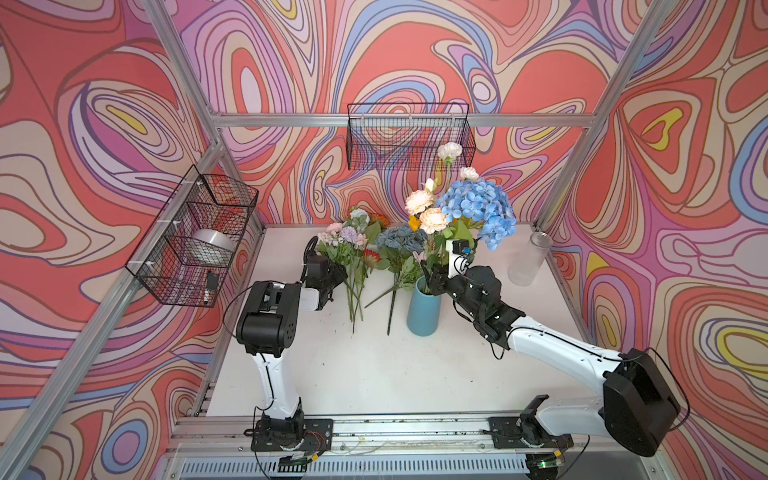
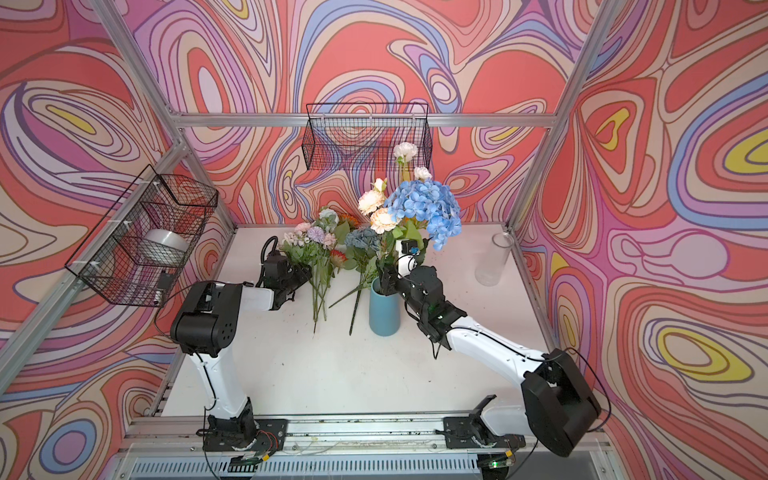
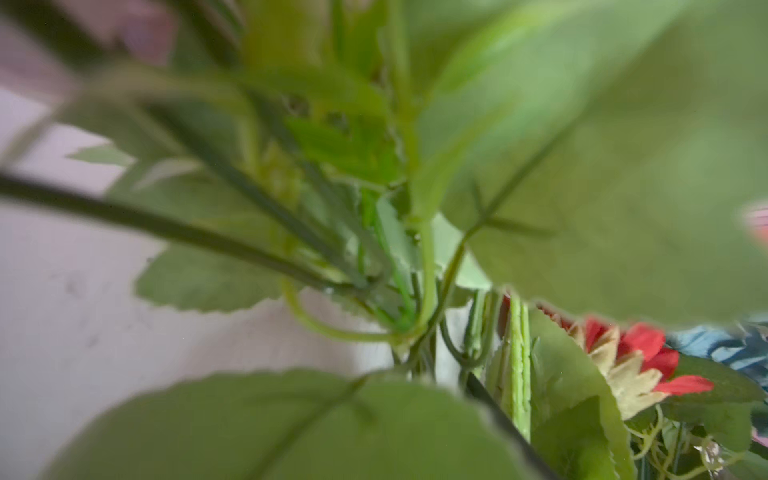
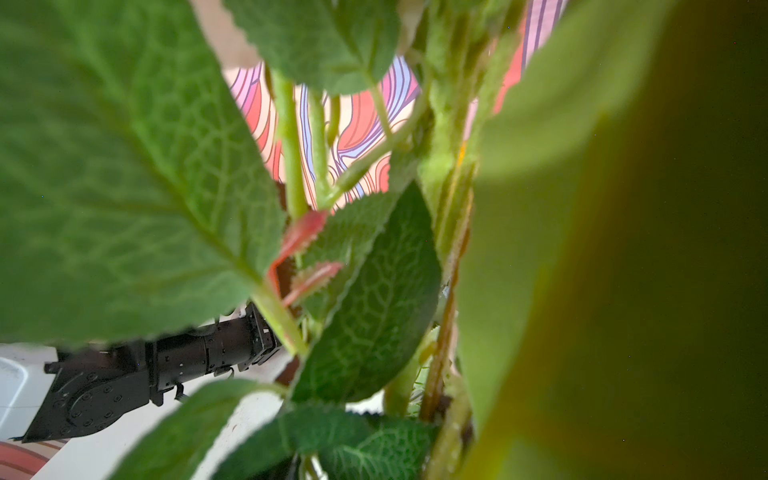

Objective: Arrange the flowers into the vase
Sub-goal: 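Grasp a white and lilac flower bunch stem with the left gripper and lift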

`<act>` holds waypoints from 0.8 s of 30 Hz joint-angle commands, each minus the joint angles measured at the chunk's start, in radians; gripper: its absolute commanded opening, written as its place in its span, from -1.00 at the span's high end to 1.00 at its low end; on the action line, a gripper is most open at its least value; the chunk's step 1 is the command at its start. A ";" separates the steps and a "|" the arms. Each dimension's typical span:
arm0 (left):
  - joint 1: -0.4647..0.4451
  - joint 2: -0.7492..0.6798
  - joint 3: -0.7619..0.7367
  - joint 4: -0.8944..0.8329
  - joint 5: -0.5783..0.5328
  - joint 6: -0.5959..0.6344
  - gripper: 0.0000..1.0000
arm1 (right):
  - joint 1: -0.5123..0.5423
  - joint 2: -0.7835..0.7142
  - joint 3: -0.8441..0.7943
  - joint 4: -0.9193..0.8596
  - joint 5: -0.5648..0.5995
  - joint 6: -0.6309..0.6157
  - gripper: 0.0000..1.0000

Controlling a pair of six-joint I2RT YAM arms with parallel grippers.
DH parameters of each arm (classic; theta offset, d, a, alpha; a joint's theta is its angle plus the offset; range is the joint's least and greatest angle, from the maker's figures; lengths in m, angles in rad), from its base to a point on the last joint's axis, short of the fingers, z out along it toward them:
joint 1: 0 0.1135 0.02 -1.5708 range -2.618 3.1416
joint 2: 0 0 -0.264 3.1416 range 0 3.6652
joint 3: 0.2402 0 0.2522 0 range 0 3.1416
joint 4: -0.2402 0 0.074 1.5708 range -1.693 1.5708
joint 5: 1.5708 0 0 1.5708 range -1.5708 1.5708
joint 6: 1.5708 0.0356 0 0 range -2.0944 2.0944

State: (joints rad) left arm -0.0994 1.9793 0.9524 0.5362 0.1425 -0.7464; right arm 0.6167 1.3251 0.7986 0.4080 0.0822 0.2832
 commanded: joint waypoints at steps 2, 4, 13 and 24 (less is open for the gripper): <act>-0.004 0.044 0.032 0.045 0.010 -0.014 0.05 | -0.001 0.006 0.019 -0.002 -0.003 0.011 0.09; -0.005 0.054 0.032 0.062 0.016 -0.020 0.16 | 0.000 0.005 0.018 -0.003 -0.001 0.011 0.10; -0.004 0.041 0.002 0.135 0.016 -0.029 1.00 | 0.000 0.001 0.016 -0.008 -0.005 0.011 0.11; -0.006 -0.280 -0.272 0.257 -0.120 -0.021 1.00 | -0.001 0.001 0.007 0.002 -0.019 0.016 0.13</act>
State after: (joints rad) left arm -0.1047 1.7821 0.7074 0.7128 0.0734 -0.7643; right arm 0.6167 1.3251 0.7990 0.4049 0.0742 0.2893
